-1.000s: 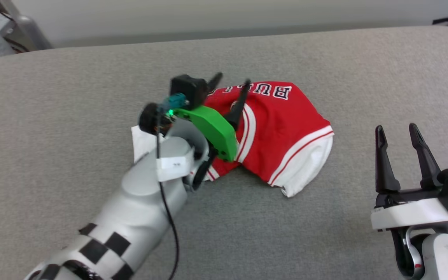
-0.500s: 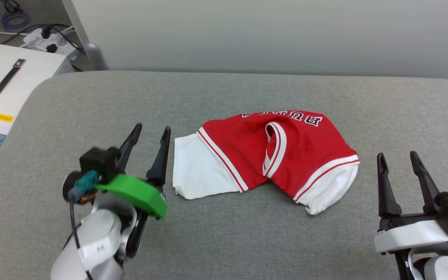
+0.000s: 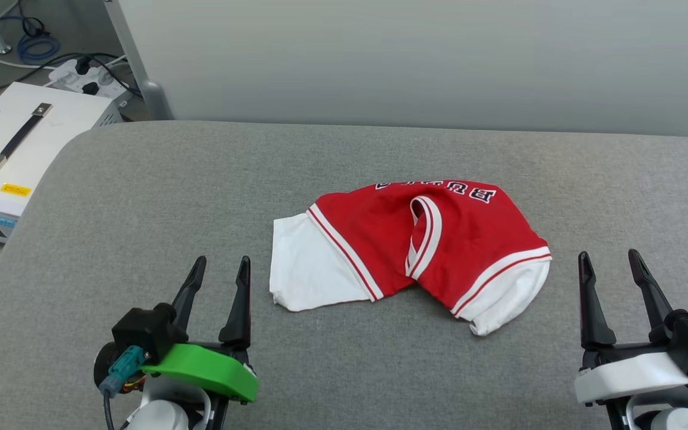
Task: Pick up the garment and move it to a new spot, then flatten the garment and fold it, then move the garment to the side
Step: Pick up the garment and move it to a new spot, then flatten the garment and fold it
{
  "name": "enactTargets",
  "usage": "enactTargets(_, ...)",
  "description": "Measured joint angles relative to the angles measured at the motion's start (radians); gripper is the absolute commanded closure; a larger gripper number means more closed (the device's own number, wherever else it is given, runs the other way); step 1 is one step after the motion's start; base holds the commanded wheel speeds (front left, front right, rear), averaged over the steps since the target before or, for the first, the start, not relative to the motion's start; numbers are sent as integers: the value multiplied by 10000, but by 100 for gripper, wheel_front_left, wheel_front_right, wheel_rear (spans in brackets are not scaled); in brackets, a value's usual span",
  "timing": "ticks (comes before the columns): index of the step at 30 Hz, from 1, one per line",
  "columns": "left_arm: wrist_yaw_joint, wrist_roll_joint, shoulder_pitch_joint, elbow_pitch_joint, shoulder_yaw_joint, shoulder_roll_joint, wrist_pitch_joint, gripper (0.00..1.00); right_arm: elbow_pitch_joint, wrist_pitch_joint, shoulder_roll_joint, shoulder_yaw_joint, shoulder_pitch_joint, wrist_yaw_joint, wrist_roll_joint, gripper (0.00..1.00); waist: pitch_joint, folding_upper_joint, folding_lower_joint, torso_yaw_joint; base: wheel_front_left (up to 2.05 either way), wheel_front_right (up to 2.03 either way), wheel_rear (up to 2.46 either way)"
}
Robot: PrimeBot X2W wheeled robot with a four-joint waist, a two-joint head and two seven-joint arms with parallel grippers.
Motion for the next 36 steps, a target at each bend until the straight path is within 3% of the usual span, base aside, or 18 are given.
enactTargets(8,-407,121,28,418,364,-178,23,0,-109,0,2,121,-5,0,-4,0,219,0,0,-257,0,0,0)
enactTargets(14,-414,-104,-336,474,278,-123,1536,0,-244,0,2,213,-37,0,-27,0,636,0,0,-459,0,0,0)
enactTargets(19,79,-303,-1079,360,31,130,3967,0,-282,0,0,313,-125,0,-88,0,1115,0,0,-667,0,0,0)
enactTargets(21,560,-261,-1481,368,-21,295,5287,0,-286,0,2,403,-269,2,-94,0,1400,0,0,-819,0,0,0)
enactTargets(24,888,-113,-1717,500,-107,583,6395,0,-291,0,-2,489,-360,0,-134,0,1674,0,0,-997,0,0,0)
enactTargets(28,1087,-155,-1907,807,-77,700,7064,0,-297,0,6,583,-573,2,-159,0,2032,0,0,-1262,0,0,0)
enactTargets(35,1181,-142,-1968,1218,-117,846,7210,0,-334,0,-2,495,-662,2,-138,0,2536,0,0,-1580,0,0,0)
enactTargets(36,1149,-142,-1999,1254,-130,859,7237,45,-332,0,0,493,-662,2,-138,0,2573,0,0,-1598,0,0,0)
